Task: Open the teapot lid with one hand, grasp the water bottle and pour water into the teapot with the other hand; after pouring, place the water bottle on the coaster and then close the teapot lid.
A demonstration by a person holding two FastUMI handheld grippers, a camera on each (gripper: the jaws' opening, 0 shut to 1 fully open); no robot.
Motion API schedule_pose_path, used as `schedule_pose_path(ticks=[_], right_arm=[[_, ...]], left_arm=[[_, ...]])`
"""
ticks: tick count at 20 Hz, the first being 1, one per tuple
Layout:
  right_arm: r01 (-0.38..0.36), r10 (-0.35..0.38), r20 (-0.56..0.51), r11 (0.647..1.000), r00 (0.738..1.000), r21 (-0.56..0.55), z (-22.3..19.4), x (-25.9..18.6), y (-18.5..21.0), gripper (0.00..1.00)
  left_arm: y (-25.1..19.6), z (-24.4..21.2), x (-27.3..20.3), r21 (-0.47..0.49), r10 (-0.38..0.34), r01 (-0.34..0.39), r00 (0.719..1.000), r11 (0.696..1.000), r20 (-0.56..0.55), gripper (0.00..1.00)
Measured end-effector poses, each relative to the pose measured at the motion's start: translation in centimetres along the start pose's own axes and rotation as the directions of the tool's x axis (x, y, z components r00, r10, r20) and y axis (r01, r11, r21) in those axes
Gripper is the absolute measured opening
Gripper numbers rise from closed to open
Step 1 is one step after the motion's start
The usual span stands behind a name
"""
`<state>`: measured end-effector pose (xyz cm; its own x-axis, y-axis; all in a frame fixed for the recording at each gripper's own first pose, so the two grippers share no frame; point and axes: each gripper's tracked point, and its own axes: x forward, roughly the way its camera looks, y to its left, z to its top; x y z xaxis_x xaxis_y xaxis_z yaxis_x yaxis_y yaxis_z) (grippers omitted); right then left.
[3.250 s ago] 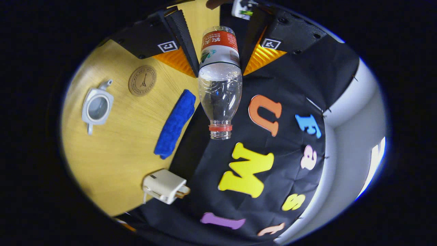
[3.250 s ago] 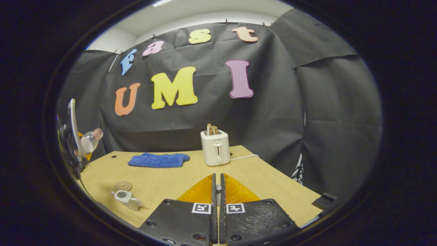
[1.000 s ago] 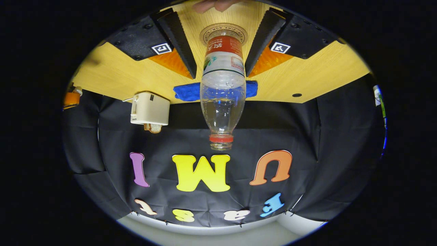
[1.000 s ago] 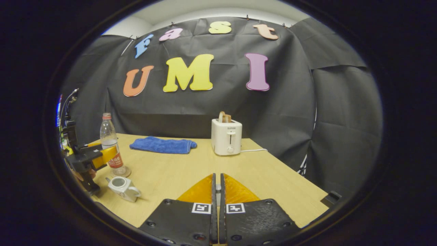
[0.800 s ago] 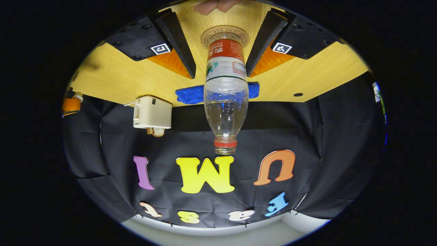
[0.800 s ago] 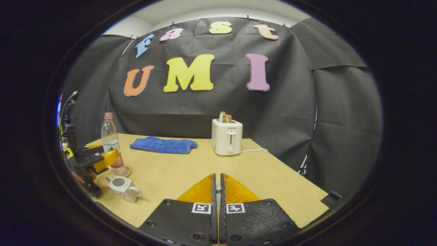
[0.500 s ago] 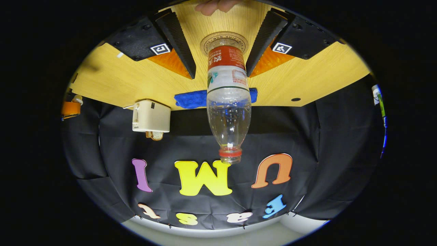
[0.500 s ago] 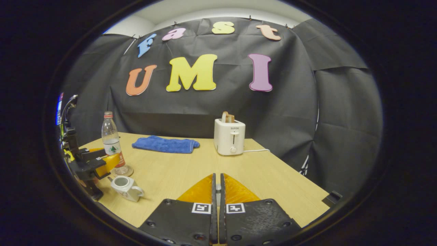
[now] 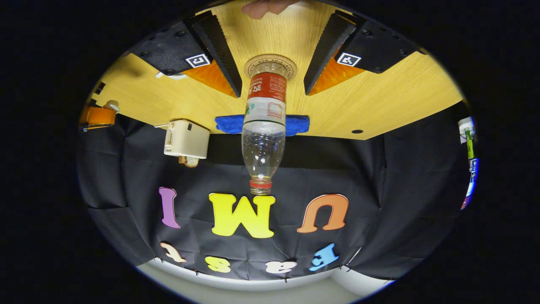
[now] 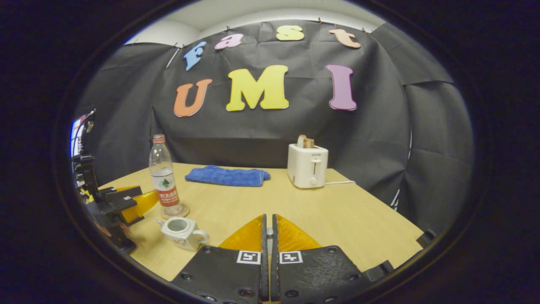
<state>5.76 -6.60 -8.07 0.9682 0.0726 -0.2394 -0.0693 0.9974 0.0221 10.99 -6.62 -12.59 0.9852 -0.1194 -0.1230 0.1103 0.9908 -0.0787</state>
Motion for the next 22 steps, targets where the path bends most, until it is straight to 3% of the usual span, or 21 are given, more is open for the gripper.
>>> schedule_pose_path(ticks=[3, 5, 10, 12, 15, 22], right_arm=[[-0.067, 0.067, -0.03, 0.998, 0.997, 0.013, -0.5, 0.6, 2.9, 0.01], [-0.123, 0.124, -0.045, 0.992, 0.991, 0.015, -0.6, 0.9, 5.3, 0.01], [-0.221, 0.221, -0.034, 0.975, 0.975, 0.004, 0.0, 1.4, 9.7, 0.01], [-0.232, 0.231, -0.036, 0.973, 0.972, -0.002, 0.1, 1.8, 10.9, 0.01], [-0.234, 0.234, -0.044, 0.972, 0.971, -0.003, 0.1, 2.3, 12.2, 0.01], [-0.257, 0.256, -0.074, 0.966, 0.964, -0.003, -1.2, 3.2, 15.0, 0.01]], left_arm=[[2.0, 1.5, -1.7, -0.02, 0.035, -0.035, 0.999, 0.999, 0.018, 0.93], [2.3, 1.8, -2.8, -0.049, 0.009, -0.009, 1.0, 0.999, 0.0, 0.93], [5.3, 3.6, -6.2, -0.058, 0.034, -0.034, 0.999, 0.998, -0.007, 0.93], [5.5, 4.9, -7.3, -0.053, 0.015, -0.015, 1.0, 0.998, -0.001, 0.93], [7.8, 6.6, -8.7, -0.015, 0.066, -0.066, 0.998, 0.998, 0.005, 0.94], [9.3, 8.9, -11.1, -0.011, 0.076, -0.076, 0.996, 0.997, 0.039, 0.93]])
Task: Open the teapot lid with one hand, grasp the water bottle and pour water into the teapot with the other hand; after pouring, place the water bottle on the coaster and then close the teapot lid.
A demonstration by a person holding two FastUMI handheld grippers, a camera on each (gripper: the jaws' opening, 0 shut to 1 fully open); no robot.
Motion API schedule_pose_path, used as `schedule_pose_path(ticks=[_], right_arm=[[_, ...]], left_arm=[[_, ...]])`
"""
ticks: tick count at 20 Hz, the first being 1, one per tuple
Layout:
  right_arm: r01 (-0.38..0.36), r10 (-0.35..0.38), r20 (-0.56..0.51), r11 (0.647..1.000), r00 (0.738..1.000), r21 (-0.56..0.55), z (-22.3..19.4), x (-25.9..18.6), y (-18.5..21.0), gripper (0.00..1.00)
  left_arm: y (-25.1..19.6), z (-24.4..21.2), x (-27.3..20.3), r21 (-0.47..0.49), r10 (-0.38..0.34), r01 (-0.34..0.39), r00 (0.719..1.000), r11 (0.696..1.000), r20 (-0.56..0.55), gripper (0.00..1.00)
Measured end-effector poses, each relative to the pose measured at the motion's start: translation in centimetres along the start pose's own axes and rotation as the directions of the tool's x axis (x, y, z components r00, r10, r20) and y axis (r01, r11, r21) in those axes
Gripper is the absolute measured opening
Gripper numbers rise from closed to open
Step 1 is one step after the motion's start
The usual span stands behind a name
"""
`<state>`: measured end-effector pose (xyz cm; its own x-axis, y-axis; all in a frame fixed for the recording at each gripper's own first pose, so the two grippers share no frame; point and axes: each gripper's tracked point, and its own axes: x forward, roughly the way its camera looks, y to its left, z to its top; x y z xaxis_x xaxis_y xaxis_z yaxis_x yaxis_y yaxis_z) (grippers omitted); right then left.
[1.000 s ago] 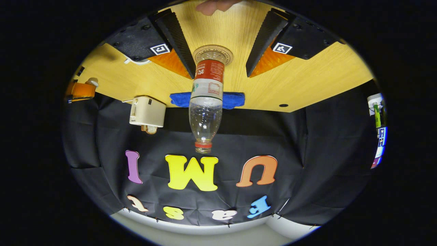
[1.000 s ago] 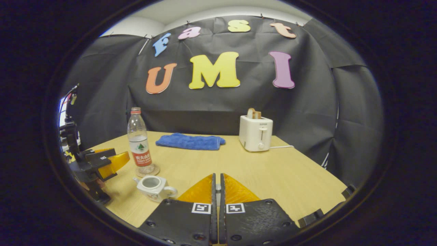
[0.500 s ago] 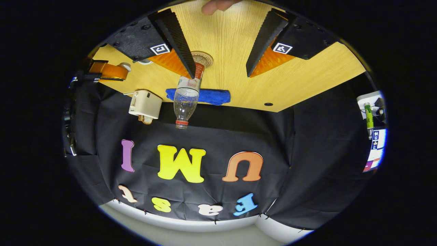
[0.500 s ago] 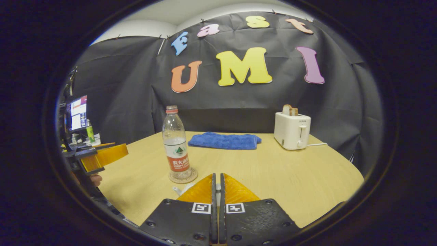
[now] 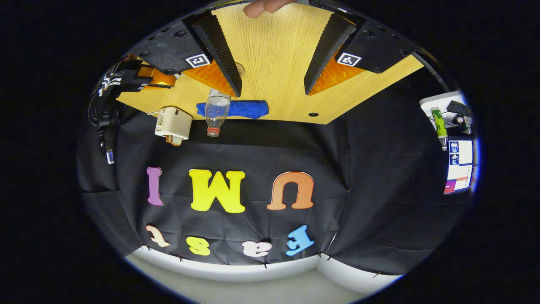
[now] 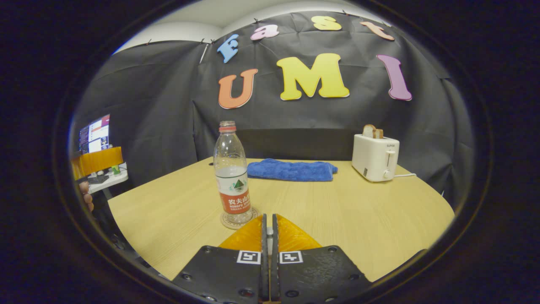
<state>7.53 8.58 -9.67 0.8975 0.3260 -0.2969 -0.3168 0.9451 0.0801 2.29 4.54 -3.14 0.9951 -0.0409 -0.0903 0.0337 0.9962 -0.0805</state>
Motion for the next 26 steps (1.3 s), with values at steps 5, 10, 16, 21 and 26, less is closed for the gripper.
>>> schedule_pose_path(ticks=[5, 10, 16, 21, 26], right_arm=[[0.014, -0.014, -0.006, 0.999, 1.0, -0.032, 0.0, 0.3, 0.4, 0.03], [0.024, -0.024, -0.003, 0.999, 1.0, -0.046, 0.0, 0.4, 0.3, 0.03], [0.034, -0.034, -0.018, 0.999, 0.999, -0.016, -0.5, 0.8, -0.2, 0.03], [0.038, -0.038, -0.013, 0.999, 0.999, -0.011, -0.5, 0.8, -0.2, 0.03], [0.065, -0.064, -0.035, 0.998, 0.997, 0.02, -0.8, 0.7, -0.4, 0.05]], left_arm=[[-0.4, -0.7, 0.1, 0.007, -0.017, 0.017, 1.0, 1.0, -0.021, 0.93], [-0.8, -1.0, 0.1, 0.006, -0.032, 0.033, 0.999, 0.999, -0.039, 0.93], [-1.2, -1.1, 0.1, 0.015, -0.045, 0.046, 0.998, 0.999, -0.042, 0.93], [-1.3, -1.7, 0.4, 0.025, -0.046, 0.047, 0.997, 0.999, -0.058, 0.93], [-1.0, -1.7, 0.4, 0.031, -0.032, 0.034, 0.997, 0.999, -0.068, 0.94]])
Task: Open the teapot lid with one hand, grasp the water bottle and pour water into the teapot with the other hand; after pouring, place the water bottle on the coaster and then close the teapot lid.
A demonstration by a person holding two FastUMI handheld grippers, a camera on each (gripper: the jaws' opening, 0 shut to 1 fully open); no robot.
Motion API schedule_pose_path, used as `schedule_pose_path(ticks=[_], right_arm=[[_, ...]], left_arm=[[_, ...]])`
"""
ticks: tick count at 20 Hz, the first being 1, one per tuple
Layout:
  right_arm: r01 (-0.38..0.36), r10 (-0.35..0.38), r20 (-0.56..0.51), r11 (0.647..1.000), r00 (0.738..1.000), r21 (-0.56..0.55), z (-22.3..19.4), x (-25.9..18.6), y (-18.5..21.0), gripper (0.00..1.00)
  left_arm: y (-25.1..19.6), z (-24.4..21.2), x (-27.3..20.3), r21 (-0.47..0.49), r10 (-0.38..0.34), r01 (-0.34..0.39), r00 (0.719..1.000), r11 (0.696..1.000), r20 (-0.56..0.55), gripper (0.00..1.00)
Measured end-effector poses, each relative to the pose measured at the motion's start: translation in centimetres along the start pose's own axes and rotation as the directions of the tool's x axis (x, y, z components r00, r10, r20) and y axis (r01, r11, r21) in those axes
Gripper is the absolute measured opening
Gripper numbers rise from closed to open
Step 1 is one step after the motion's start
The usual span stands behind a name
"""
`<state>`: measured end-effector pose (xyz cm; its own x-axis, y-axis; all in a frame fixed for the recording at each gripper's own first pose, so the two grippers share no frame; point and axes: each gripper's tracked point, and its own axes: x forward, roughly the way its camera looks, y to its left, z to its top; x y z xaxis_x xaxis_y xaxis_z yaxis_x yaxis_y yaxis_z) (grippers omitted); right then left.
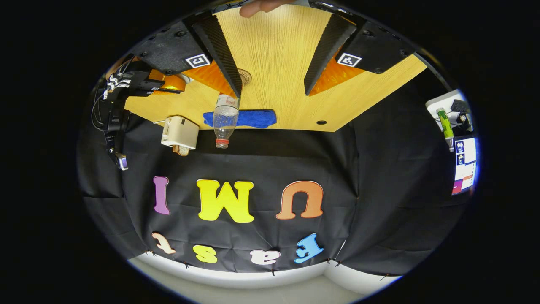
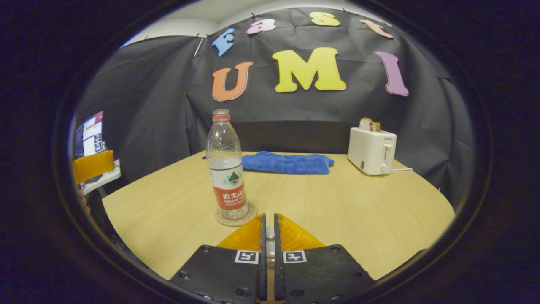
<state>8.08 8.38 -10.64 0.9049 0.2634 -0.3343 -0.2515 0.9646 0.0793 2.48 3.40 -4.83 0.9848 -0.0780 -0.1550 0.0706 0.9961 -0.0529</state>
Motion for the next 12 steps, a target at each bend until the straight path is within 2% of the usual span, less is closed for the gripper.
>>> schedule_pose_path(ticks=[4, 6, 7, 8, 9, 11, 12], right_arm=[[0.013, -0.013, 0.016, 1.0, 1.0, -0.011, 0.6, -1.1, 0.1, 0.07], [0.023, -0.023, 0.024, 1.0, 0.999, -0.01, 1.0, -1.8, 0.1, 0.12], [0.035, -0.034, 0.032, 0.999, 0.999, -0.011, 1.4, -2.3, -0.2, 0.23], [0.045, -0.044, 0.042, 0.999, 0.998, -0.012, 1.7, -2.9, -0.4, 0.3], [0.046, -0.045, 0.056, 0.999, 0.997, -0.019, 2.3, -3.5, -0.5, 0.43], [0.062, -0.059, 0.078, 0.997, 0.995, -0.038, 3.2, -4.9, -0.9, 0.65], [0.066, -0.062, 0.09, 0.997, 0.994, -0.044, 3.7, -5.8, -1.1, 0.72]], left_arm=[[0.2, 0.4, -0.4, 0.001, 0.001, -0.001, 1.0, 1.0, 0.004, 0.93], [0.1, 0.9, -0.9, -0.002, 0.002, -0.002, 1.0, 1.0, 0.012, 0.93], [-0.1, 1.1, -1.2, -0.002, -0.004, 0.004, 1.0, 1.0, 0.017, 0.93], [-0.2, 1.5, -1.4, 0.001, -0.007, 0.007, 1.0, 1.0, 0.025, 0.93], [-0.2, 1.8, -1.7, 0.006, -0.005, 0.005, 0.999, 1.0, 0.033, 0.93], [0.0, 2.5, -2.2, 0.021, 0.009, -0.01, 0.999, 1.0, 0.048, 0.93], [0.2, 2.7, -2.5, 0.025, 0.021, -0.022, 0.998, 0.999, 0.053, 0.93]])
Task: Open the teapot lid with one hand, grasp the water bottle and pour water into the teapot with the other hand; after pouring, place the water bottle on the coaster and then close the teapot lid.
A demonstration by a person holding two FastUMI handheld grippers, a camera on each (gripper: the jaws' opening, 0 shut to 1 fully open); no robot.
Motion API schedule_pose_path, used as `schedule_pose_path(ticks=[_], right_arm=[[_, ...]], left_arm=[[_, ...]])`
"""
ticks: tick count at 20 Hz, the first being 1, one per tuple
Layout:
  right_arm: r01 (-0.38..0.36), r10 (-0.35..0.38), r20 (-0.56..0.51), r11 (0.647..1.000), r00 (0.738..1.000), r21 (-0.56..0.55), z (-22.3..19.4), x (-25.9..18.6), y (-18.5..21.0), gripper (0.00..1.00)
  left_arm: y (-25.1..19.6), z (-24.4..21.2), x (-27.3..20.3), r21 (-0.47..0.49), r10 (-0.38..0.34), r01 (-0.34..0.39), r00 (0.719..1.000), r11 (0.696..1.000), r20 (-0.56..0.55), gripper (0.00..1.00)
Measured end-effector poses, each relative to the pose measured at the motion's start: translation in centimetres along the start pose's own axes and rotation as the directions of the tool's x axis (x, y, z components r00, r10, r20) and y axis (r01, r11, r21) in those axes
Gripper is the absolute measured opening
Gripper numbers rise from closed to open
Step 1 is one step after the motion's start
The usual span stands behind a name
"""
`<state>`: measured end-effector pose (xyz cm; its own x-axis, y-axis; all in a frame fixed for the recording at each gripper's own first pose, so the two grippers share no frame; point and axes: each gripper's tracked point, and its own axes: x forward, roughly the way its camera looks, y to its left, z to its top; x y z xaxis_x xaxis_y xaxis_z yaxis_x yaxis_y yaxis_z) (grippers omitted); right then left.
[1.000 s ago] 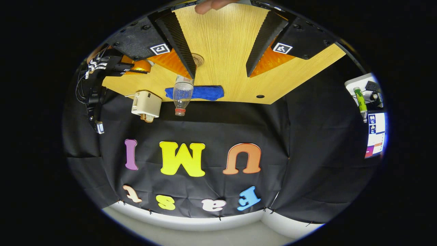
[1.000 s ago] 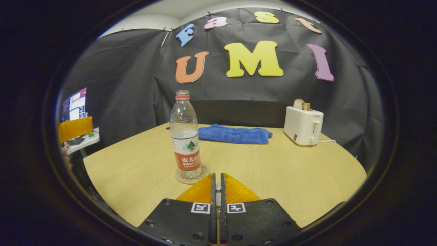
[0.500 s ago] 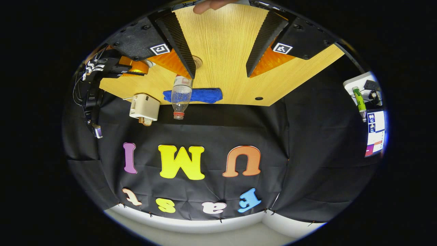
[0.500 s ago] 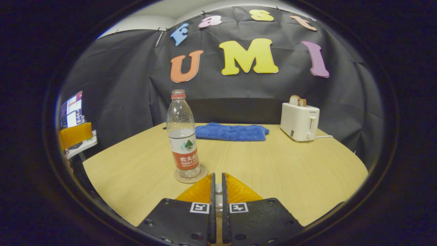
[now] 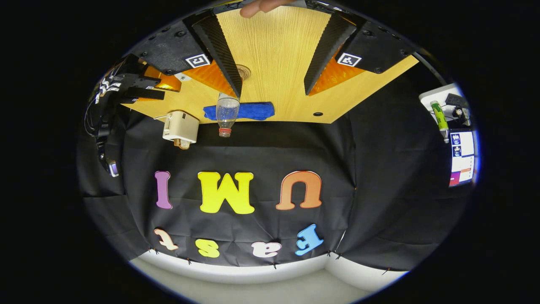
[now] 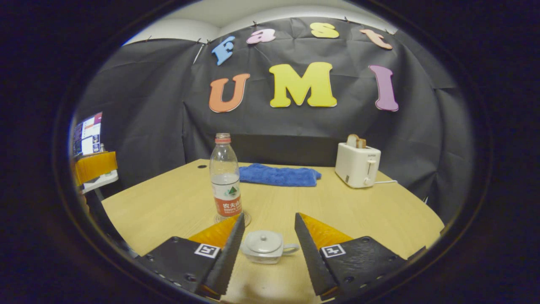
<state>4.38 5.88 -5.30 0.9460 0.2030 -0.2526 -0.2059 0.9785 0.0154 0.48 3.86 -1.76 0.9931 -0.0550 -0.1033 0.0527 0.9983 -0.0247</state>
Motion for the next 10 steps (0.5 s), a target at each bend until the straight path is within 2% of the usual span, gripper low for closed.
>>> schedule_pose_path(ticks=[3, 5, 10], right_arm=[[0.013, -0.013, 0.05, 1.0, 0.999, 0.009, 2.2, -2.4, -1.3, 0.98], [0.017, -0.018, 0.075, 1.0, 0.997, 0.016, 3.4, -3.7, -2.1, 0.98], [0.086, -0.086, 0.13, 0.996, 0.988, 0.011, 5.4, -7.8, -5.4, 0.97]], left_arm=[[0.2, 0.8, -0.8, -0.025, 0.028, -0.027, 1.0, 0.999, 0.007, 0.94], [-0.1, 1.2, -1.4, -0.031, 0.028, -0.027, 1.0, 0.999, 0.012, 0.94], [-1.0, 1.9, -2.2, -0.003, 0.043, -0.042, 0.999, 0.999, 0.033, 0.94]])
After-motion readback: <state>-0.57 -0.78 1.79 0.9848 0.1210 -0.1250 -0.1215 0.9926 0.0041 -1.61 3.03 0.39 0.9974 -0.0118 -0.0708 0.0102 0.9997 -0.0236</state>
